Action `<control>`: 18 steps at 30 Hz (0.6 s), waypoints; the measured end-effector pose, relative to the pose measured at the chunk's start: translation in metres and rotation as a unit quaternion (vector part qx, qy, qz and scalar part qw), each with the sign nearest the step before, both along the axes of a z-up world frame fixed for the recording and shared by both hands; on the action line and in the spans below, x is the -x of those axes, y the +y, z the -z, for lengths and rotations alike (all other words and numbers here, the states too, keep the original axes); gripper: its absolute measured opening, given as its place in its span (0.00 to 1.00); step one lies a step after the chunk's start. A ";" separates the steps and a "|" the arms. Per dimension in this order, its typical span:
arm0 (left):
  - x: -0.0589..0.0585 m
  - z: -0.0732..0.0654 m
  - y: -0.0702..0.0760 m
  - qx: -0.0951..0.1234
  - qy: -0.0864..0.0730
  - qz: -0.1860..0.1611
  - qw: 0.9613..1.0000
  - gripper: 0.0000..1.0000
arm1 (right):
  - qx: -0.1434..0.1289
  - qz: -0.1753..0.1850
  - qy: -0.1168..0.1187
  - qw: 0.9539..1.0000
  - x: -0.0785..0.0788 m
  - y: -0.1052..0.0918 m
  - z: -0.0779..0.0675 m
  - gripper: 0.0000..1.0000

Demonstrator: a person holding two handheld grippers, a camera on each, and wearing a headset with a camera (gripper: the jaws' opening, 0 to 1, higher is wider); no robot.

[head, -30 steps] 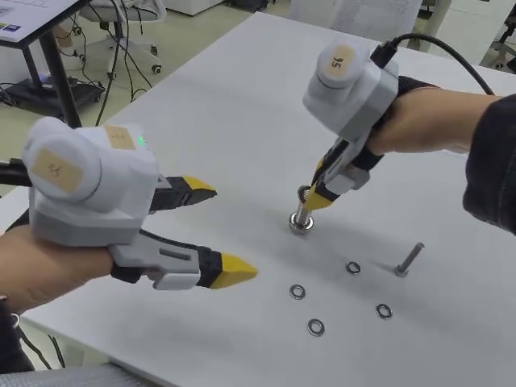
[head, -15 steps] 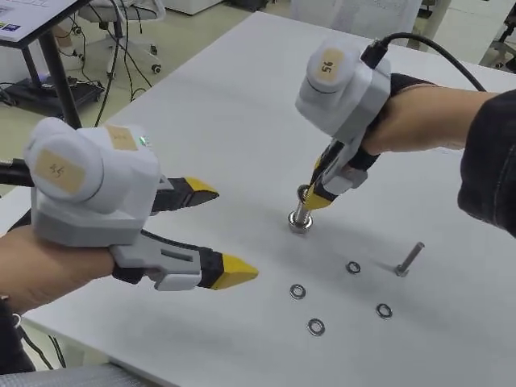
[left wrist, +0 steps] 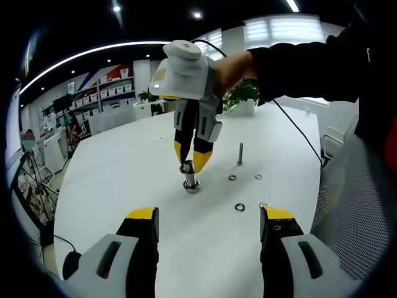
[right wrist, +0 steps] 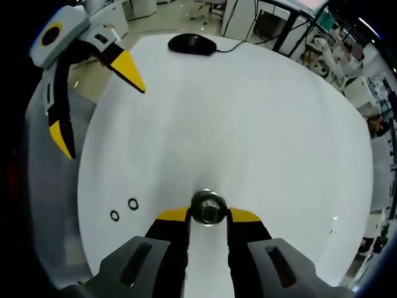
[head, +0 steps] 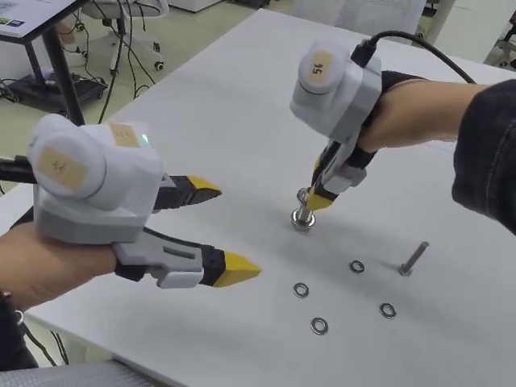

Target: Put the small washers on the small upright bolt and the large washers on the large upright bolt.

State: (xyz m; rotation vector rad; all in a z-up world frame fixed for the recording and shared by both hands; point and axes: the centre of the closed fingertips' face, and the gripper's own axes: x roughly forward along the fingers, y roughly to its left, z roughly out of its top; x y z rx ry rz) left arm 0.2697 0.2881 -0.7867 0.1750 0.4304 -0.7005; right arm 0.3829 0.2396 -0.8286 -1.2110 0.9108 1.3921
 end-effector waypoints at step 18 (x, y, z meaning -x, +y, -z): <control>0.000 0.003 -0.001 0.000 0.004 -0.001 1.000 0.65 | -0.009 0.021 0.021 1.000 0.004 -0.001 0.015 0.24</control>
